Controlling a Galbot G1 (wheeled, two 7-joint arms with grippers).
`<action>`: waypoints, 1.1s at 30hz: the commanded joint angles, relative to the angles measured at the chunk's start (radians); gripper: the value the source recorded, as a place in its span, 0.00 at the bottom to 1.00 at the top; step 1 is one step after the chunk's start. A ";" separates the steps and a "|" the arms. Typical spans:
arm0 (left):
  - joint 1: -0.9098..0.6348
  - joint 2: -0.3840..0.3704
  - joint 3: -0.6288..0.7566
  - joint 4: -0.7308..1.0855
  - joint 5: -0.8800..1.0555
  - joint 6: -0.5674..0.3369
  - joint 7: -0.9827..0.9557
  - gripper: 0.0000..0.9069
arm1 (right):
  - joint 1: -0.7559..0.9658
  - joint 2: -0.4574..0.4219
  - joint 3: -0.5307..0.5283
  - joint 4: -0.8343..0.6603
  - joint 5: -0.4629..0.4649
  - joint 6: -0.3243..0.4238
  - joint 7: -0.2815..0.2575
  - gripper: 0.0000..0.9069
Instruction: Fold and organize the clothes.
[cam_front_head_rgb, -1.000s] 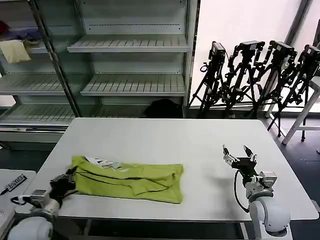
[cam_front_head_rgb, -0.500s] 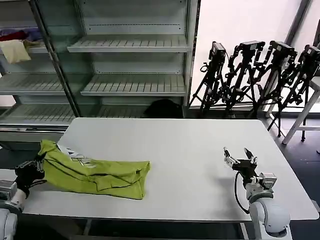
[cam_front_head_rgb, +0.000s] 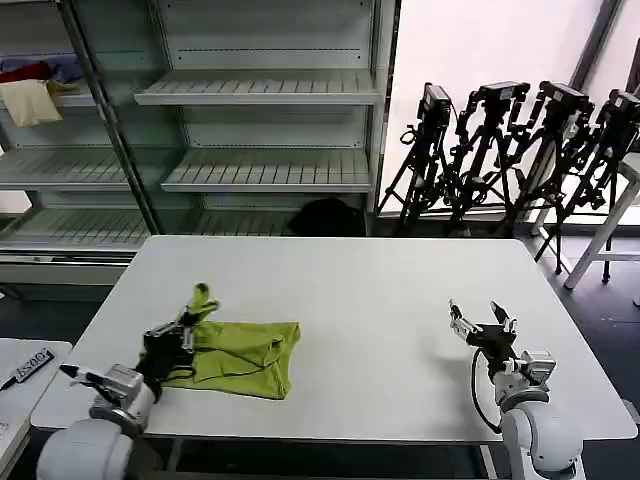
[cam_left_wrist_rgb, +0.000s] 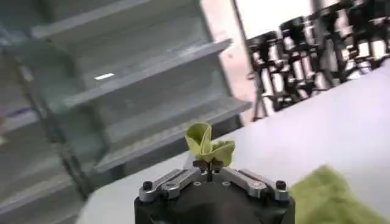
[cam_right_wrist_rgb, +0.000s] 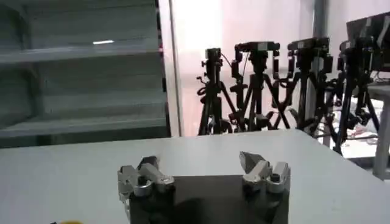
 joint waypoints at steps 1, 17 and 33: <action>-0.020 -0.040 0.238 -0.009 0.033 0.043 -0.020 0.00 | -0.002 0.001 -0.001 -0.002 0.000 0.000 -0.001 1.00; -0.051 -0.085 0.303 0.063 0.064 0.084 -0.094 0.02 | 0.008 0.010 -0.017 -0.016 -0.007 -0.002 -0.001 1.00; -0.050 -0.173 0.397 0.139 0.111 0.079 -0.173 1.00 | 0.016 0.014 -0.020 -0.026 -0.013 -0.004 0.001 1.00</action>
